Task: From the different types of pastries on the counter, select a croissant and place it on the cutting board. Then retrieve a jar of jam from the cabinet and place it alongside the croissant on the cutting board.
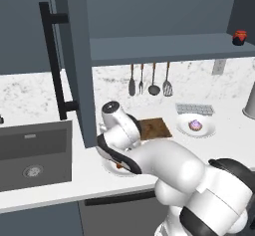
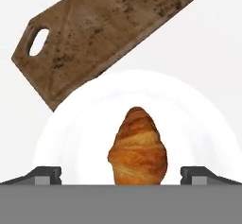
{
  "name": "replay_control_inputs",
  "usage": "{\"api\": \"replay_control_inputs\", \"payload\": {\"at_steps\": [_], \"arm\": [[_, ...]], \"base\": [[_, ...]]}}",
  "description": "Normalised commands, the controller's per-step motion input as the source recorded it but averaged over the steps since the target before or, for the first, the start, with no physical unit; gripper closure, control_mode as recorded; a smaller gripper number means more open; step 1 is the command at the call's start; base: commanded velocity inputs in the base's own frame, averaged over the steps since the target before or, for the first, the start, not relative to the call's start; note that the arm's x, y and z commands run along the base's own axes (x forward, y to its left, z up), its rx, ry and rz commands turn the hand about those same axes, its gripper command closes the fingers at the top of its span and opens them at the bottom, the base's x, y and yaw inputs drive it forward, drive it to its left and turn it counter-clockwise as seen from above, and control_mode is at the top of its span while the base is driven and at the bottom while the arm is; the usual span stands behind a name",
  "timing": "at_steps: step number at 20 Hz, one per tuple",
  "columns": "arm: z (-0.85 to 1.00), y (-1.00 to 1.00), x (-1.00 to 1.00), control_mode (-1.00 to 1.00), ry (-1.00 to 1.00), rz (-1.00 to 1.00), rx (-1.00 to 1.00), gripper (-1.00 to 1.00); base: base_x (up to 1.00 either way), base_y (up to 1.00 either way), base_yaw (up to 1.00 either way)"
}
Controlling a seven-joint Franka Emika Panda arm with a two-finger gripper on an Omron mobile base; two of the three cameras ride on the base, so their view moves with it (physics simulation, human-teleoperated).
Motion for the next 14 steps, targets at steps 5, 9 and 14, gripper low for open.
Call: {"api": "replay_control_inputs", "payload": {"at_steps": [5,9,14], "arm": [[0.00,0.00,-0.01,-1.00,0.25,0.00,0.08,-1.00],[-0.01,0.00,0.00,-1.00,0.19,0.00,0.05,-1.00],[-0.35,0.00,0.00,-1.00,0.00,0.00,0.00,-1.00]], "base": [[0.00,0.00,0.00],[0.00,0.00,0.00],[0.00,0.00,0.00]]}}
